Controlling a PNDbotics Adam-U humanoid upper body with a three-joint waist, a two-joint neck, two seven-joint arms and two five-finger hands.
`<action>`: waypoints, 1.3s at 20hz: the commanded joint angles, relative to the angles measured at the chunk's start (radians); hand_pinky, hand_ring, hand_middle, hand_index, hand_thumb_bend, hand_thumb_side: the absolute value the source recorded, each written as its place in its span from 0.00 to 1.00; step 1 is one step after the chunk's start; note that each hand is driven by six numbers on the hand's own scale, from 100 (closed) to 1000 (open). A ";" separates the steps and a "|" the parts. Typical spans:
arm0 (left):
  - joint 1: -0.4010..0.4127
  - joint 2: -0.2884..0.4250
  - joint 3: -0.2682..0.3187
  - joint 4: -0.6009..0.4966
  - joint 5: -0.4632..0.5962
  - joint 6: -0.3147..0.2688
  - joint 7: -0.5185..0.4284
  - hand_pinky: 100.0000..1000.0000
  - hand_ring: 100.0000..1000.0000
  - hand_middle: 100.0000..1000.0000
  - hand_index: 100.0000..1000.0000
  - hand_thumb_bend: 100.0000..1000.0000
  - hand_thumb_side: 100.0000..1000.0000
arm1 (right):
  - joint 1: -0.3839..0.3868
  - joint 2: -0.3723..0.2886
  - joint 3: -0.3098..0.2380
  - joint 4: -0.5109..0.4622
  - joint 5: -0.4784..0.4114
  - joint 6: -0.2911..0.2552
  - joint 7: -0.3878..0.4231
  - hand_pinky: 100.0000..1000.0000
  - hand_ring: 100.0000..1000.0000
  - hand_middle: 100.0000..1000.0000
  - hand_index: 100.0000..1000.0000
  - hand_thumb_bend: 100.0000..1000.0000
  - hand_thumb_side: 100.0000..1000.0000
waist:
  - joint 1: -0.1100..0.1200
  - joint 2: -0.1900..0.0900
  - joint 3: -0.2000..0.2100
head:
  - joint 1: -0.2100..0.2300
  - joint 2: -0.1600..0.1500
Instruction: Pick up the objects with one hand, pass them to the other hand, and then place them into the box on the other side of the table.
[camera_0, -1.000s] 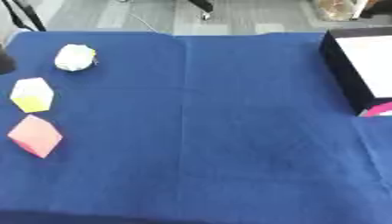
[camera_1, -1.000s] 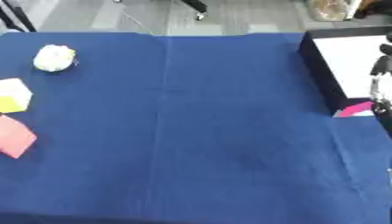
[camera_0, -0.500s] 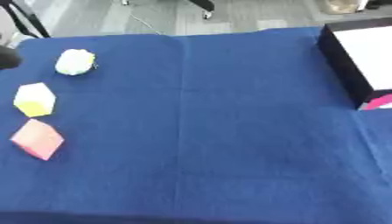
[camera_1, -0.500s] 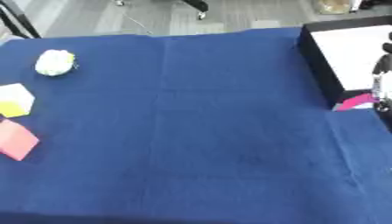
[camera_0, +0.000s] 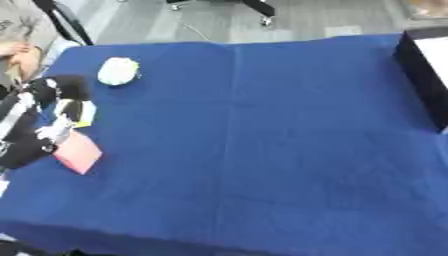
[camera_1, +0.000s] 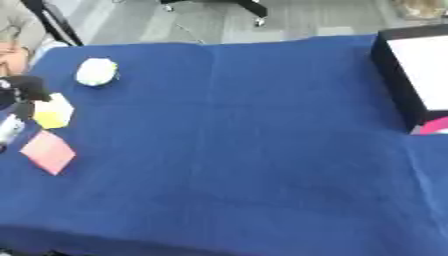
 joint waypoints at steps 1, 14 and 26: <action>-0.041 0.114 -0.021 0.066 -0.049 -0.030 -0.049 0.82 0.71 0.68 0.85 0.22 0.59 | -0.003 -0.024 -0.001 -0.024 0.006 0.001 0.003 0.92 0.84 0.81 1.00 0.00 0.52 | -0.003 -0.019 0.000 | 0.036 0.002; -0.143 0.422 -0.066 0.360 -0.240 -0.154 -0.236 0.85 0.74 0.72 0.88 0.42 0.36 | -0.005 -0.006 0.001 -0.024 0.000 0.002 0.005 0.92 0.84 0.81 1.00 0.00 0.52 | -0.022 -0.020 -0.012 | 0.056 -0.004; -0.183 0.418 -0.103 0.529 -0.425 -0.205 -0.145 0.85 0.76 0.74 0.90 0.45 0.29 | -0.005 -0.004 0.002 -0.024 -0.003 0.002 0.009 0.92 0.84 0.81 1.00 0.00 0.52 | -0.026 -0.019 -0.016 | 0.063 -0.009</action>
